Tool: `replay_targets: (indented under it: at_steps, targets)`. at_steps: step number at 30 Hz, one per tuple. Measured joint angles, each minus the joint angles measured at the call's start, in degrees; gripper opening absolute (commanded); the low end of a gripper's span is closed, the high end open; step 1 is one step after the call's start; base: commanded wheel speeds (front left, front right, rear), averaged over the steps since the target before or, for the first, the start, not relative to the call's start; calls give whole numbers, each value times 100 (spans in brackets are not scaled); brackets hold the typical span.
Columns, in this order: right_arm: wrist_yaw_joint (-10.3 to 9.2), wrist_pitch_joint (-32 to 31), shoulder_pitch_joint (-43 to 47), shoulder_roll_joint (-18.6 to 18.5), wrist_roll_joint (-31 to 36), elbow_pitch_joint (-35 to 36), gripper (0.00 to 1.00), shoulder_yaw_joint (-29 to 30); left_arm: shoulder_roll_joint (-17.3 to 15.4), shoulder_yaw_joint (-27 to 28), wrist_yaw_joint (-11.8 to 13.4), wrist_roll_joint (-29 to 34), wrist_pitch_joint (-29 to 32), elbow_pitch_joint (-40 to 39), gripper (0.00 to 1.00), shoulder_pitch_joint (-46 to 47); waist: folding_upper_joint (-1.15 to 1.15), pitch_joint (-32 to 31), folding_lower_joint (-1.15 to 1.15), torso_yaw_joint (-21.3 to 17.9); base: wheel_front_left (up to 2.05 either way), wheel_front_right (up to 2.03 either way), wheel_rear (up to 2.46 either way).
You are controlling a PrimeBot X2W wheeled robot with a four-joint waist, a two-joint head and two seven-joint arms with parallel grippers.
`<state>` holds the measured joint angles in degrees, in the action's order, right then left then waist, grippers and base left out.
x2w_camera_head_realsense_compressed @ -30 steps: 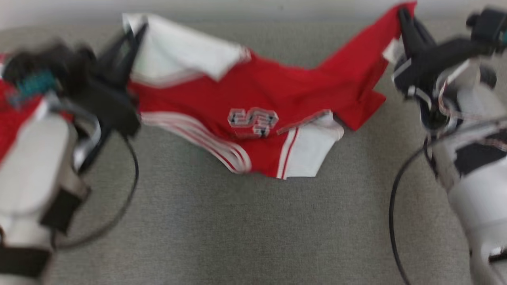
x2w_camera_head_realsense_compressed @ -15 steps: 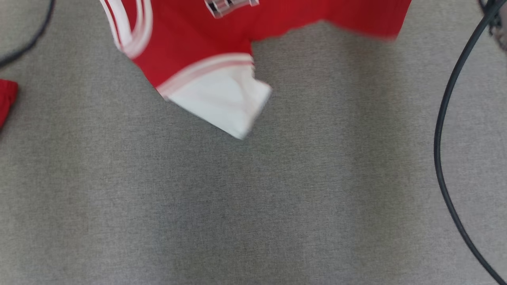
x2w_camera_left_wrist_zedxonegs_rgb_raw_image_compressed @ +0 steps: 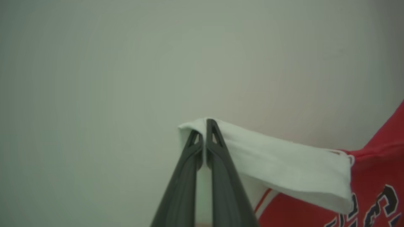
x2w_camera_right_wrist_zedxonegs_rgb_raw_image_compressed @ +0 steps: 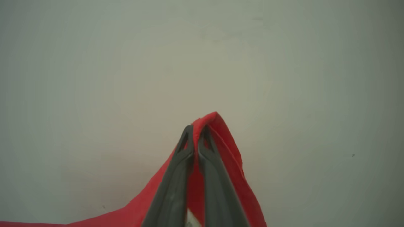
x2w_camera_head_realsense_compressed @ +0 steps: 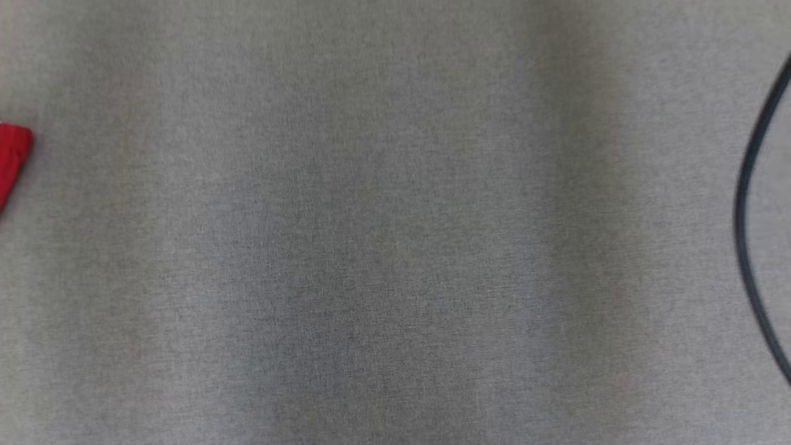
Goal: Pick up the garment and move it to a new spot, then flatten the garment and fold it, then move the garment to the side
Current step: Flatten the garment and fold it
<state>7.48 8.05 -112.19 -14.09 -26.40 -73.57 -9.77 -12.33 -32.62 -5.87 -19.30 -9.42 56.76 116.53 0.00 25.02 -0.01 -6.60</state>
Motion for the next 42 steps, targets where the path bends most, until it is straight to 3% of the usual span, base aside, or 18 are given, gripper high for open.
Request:
replay_targets:
  at_steps: [9, 15, 20, 28, 34, 42]
  targets:
    - [0, -41, 283, 114, 131, -25, 0, -64, 123, -82, -64, -112, -302, 376, 0, 35, 1, 437, 2, 5, 0, 0, 0]
    - [0, -83, 687, 196, -54, 90, 0, -279, -11, -33, -109, -291, -487, 374, 0, -458, 1, 590, 2, -7, 0, 0, 0]
    - [0, -103, 1273, 275, -426, 580, 0, -623, -189, 151, -109, -444, -552, -43, 0, -1144, 0, 474, 1, -19, 0, 0, 0]
    - [0, -88, 2943, 102, -1446, 1804, 0, -1430, -619, 705, 160, -706, -553, -1681, 0, -3023, 0, 135, 1, -64, 0, 0, 0]
    - [0, 136, 4276, -191, -2026, 2603, 0, -1970, -882, 1181, 579, -966, -553, -3173, 0, -4932, 0, -224, 1, -88, 0, 0, 0]
    - [0, 372, 5960, -458, -2364, 3493, 0, -2662, -950, 1553, 1177, -1144, -554, -5059, 0, -7499, -1, -717, 0, -54, 0, 0, 0]
